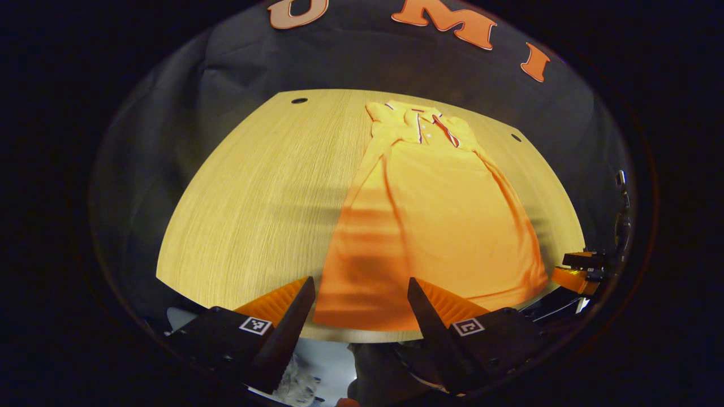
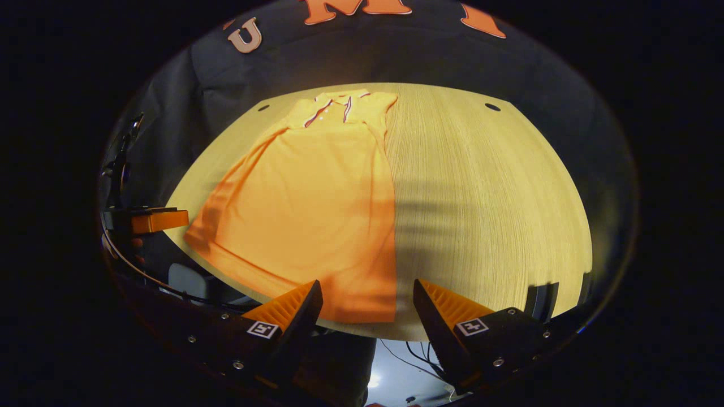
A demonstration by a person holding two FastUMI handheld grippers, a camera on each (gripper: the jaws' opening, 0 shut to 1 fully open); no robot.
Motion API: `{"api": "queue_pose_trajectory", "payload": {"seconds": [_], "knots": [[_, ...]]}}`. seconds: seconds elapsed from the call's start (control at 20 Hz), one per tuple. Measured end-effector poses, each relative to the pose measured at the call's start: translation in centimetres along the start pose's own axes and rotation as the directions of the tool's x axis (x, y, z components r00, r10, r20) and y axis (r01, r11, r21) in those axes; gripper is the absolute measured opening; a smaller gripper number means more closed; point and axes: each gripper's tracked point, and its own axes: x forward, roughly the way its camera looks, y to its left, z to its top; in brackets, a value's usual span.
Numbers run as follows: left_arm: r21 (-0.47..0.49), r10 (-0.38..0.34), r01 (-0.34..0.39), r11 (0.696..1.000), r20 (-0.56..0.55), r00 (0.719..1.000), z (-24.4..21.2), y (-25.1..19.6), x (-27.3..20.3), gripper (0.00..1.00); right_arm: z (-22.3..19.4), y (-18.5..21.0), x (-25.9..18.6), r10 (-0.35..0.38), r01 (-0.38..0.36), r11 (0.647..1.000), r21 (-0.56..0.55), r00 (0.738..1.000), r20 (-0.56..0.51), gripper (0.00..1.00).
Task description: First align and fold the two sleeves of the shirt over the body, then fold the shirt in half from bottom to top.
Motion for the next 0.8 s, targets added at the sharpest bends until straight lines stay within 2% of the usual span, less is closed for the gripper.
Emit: {"api": "queue_pose_trajectory", "payload": {"seconds": [0.3,0.5,0.6,0.8], "knots": [[-0.054,-0.011,0.005,0.999,-0.102,0.995,-2.0,1.0,1.8,1.0,-1.9,0.0,1.1,-0.01,0.011,1.0,0.016,0.996,-0.084,0.98],[-0.037,0.028,-0.034,0.999,-0.164,0.986,-2.8,3.2,2.7,1.0,-3.1,-0.2,1.5,-0.014,0.019,0.999,0.035,0.99,-0.137,0.98],[-0.056,0.012,-0.023,0.998,-0.2,0.98,-3.6,3.2,2.9,1.0,-3.2,-0.4,1.7,-0.025,0.03,0.999,0.03,0.989,-0.146,0.98],[0.038,0.04,-0.031,0.999,-0.253,0.967,-4.9,2.9,2.7,0.99,-3.7,-0.2,1.5,-0.019,0.024,0.999,0.028,0.984,-0.174,0.97]]}}
